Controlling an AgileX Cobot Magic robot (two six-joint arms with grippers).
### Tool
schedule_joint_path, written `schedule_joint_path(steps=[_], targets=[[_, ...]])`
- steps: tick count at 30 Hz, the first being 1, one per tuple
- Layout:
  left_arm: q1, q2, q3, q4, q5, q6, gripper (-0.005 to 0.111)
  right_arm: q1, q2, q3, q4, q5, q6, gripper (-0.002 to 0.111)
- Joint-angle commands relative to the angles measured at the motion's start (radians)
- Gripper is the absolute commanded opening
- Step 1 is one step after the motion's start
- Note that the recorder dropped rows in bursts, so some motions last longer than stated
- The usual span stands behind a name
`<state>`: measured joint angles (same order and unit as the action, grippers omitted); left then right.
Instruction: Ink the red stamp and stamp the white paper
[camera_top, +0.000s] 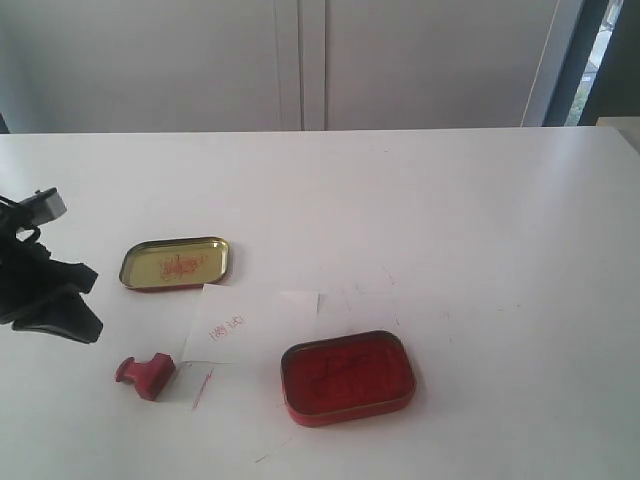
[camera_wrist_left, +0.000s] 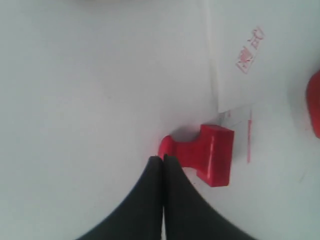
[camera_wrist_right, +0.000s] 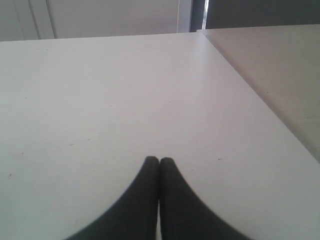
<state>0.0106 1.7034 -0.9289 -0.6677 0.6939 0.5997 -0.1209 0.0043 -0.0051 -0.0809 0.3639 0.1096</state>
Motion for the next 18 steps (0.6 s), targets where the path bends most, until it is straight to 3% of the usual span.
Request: schedule_joint_path(steps=[1, 8, 18], targets=[[-0.063, -0.048, 0.000, 0.155, -0.050, -0.147, 0.000, 0.002, -0.004, 0.005, 0.002, -0.015, 0.000, 0.000], [-0.146, -0.180, 0.052, 0.384, -0.184, -0.362, 0.000, 0.002, -0.004, 0.005, 0.002, -0.015, 0.000, 0.000], [-0.162, -0.401, 0.178, 0.543, -0.306, -0.528, 0.000, 0.002, -0.004, 0.005, 0.002, -0.015, 0.000, 0.000]])
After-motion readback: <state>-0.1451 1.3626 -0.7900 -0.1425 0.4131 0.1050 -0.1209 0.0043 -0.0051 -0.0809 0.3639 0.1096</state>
